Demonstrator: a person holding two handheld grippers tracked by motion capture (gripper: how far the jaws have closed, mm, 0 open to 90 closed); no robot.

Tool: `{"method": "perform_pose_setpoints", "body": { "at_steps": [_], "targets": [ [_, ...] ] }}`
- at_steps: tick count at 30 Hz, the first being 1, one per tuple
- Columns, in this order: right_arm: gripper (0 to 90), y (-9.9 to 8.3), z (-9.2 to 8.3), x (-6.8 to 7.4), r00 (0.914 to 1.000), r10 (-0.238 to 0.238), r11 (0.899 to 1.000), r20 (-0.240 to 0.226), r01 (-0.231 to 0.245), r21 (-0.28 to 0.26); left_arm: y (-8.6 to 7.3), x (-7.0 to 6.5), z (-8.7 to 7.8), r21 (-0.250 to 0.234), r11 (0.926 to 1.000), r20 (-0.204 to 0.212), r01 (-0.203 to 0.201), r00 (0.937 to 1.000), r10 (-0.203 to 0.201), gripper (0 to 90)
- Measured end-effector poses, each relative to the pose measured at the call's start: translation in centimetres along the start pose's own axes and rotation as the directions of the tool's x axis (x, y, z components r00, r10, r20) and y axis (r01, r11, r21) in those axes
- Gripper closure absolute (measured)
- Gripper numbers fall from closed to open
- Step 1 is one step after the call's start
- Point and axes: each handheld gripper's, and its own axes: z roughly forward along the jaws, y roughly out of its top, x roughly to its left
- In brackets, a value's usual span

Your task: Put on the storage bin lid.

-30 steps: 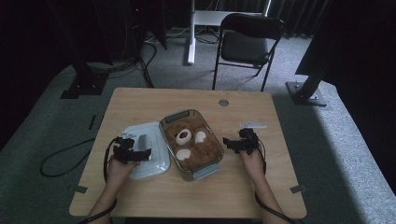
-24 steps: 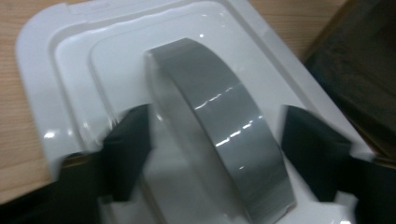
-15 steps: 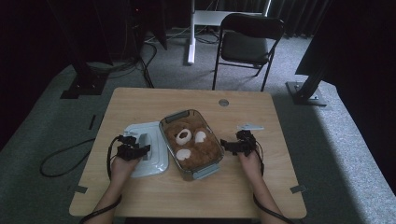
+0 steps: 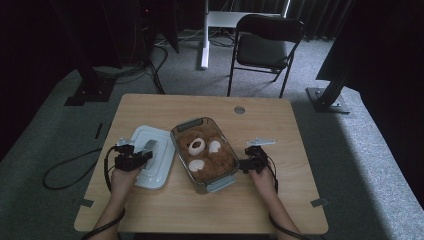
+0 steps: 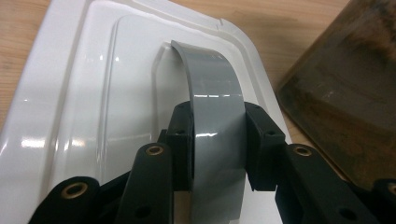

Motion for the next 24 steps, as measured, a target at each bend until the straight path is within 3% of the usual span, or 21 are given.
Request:
{"method": "perform_pose_setpoints", "body": {
  "at_steps": [2, 5, 13, 16, 19, 24],
  "targets": [
    [13.4, -0.1, 0.0, 0.1, 1.0000, -0.003, 1.000, -0.006, 0.003, -0.013, 0.1, 0.2, -0.5, -0.011, 0.9999, -0.001, 0.007, 1.0000, -0.007, 68.3],
    [13.2, -0.5, 0.0, 0.4, 0.9982, -0.005, 1.000, -0.060, 0.003, -0.024, 0.2, 0.6, -1.7, -0.040, 0.9991, 0.004, 0.017, 0.9998, -0.017, 68.3],
    [13.1, -1.2, 0.2, 1.8, 0.9899, -0.062, 0.998, -0.127, 0.061, -0.019, 0.9, 1.1, -5.2, -0.124, 0.9918, 0.016, 0.030, 0.9995, -0.028, 68.4],
    [12.9, -1.5, 0.6, 2.2, 0.9847, -0.079, 0.997, -0.155, 0.077, -0.018, 1.2, 1.4, -6.6, -0.159, 0.9850, 0.065, 0.067, 0.9962, -0.057, 68.4],
    [12.9, -1.7, 0.8, 2.5, 0.9837, -0.067, 0.998, -0.167, 0.064, -0.021, 1.5, 1.4, -7.4, -0.170, 0.9842, 0.043, 0.049, 0.9982, -0.042, 68.4],
    [12.9, -1.9, 0.8, 3.2, 0.9790, -0.070, 0.997, -0.192, 0.065, -0.033, 2.0, 1.0, -8.6, -0.196, 0.9792, 0.072, 0.053, 0.9966, -0.040, 68.4]
  ]
}}
